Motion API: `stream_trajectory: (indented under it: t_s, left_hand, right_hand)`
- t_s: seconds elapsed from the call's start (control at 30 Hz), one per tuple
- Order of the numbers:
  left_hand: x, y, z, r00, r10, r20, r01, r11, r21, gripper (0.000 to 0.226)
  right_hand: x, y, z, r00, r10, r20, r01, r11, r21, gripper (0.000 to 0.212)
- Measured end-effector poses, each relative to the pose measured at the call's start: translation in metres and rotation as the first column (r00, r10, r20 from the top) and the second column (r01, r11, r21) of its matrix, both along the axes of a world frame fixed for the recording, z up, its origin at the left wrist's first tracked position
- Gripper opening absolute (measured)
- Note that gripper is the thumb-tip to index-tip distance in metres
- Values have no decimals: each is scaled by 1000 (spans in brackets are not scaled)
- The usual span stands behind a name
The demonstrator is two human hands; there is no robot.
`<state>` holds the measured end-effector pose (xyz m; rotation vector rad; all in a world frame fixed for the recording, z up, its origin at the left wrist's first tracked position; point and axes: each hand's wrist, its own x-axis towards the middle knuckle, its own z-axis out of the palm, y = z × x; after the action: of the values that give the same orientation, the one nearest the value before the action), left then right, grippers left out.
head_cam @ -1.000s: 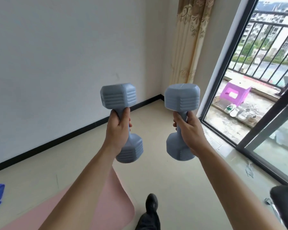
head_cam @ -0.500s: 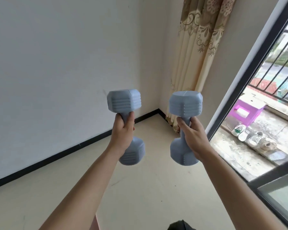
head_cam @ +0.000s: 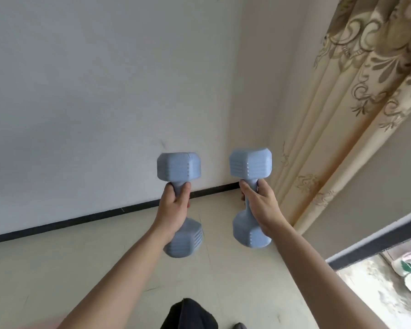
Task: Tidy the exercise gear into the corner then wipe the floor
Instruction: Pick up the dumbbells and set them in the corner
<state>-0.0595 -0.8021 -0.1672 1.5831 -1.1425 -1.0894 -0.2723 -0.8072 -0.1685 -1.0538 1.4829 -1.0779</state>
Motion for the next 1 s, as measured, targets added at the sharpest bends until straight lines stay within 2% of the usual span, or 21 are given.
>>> stream_trajectory:
  t_s: [0.2,0.4,0.6,0.73,0.87,1.0]
  left_hand:
    - [-1,-104,-35,993,93,-69,-85,991,106,29]
    - [-2,-232,-104,982,120,-148,-77,961,267,23]
    - [-8,-341,-158,975,125,-183,-22,878,478,21]
    - [-24,-391,-195,974,134,-184,-3,815,579,15]
    - [-46,-425,-257,971,164,-174,-8,747,664,9]
    - [-66,-450,-363,975,190,-111,-46,668,743,11]
  right_hand:
    - [0,-123,-35,996,88,26,-91,987,136,17]
    - [23,-249,-99,989,144,28,-146,945,294,5]
    - [34,-352,-150,976,216,10,-196,865,463,9]
    - [27,-396,-192,983,183,26,-167,820,547,10]
    - [12,-429,-269,989,140,57,-144,758,637,8]
    - [-4,-456,-383,986,142,84,-160,703,693,7]
